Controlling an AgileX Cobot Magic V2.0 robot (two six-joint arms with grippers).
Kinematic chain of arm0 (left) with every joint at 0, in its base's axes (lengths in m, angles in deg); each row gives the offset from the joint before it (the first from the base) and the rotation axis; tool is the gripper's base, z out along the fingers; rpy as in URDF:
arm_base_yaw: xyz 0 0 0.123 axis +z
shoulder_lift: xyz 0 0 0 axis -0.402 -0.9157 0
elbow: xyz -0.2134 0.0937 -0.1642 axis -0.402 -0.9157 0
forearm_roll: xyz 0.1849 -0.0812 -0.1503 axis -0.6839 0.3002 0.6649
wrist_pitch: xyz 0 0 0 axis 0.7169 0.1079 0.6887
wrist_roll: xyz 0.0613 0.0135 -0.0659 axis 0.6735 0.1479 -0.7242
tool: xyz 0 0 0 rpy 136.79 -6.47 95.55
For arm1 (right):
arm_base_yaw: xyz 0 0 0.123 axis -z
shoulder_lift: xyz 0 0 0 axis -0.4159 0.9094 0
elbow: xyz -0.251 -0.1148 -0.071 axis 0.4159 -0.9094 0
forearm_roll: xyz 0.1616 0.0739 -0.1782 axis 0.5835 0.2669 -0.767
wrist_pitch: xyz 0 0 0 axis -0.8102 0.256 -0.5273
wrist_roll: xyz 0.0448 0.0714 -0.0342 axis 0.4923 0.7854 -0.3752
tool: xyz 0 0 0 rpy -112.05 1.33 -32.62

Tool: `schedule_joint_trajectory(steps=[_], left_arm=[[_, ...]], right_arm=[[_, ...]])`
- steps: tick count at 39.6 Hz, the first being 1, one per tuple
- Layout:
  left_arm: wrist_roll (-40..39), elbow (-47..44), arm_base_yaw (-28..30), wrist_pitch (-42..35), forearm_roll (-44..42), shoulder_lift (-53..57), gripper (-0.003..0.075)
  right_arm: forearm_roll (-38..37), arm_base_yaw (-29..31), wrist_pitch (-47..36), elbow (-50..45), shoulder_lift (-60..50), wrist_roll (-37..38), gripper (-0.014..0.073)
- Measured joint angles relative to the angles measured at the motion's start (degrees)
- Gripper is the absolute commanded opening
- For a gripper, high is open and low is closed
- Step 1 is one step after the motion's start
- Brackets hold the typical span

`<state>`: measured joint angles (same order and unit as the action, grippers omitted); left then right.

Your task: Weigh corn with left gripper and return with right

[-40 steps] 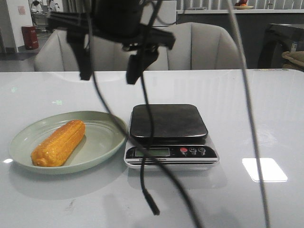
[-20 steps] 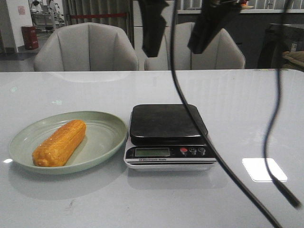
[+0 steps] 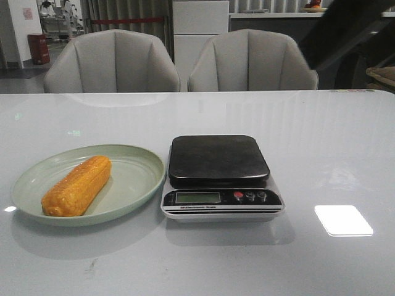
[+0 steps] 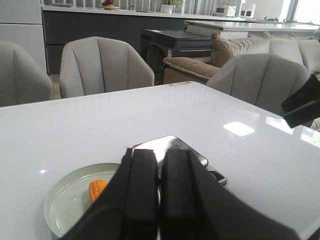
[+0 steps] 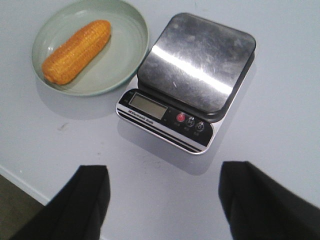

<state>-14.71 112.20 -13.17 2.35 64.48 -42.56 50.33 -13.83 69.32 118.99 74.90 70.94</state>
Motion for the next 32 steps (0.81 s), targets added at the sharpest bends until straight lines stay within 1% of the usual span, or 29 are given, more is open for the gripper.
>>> schedule_joint_trajectory(steps=[15,21,28,30,32], left_arm=[[0.0,0.0,0.0,0.0,0.0,0.0,0.0113],[0.0,0.0,0.0,0.0,0.0,0.0,0.0113],[0.0,0.0,0.0,0.0,0.0,0.0,0.0113],[0.0,0.0,0.0,0.0,0.0,0.0,0.0113],[0.0,0.0,0.0,0.0,0.0,0.0,0.0113]], right_arm=[[-1.46,0.0,-14.44,-20.9,-29.46,0.0,0.0561],[-4.07,0.0,-19.87,-27.5,-38.65,0.0,0.0561],[-5.8,0.0,-25.01,-31.29,-42.38,0.0,0.0559],[-5.89,0.0,-25.3,-31.58,-42.38,0.0,0.0535],[-6.03,0.0,-25.3,-31.71,-42.38,0.0,0.0465]])
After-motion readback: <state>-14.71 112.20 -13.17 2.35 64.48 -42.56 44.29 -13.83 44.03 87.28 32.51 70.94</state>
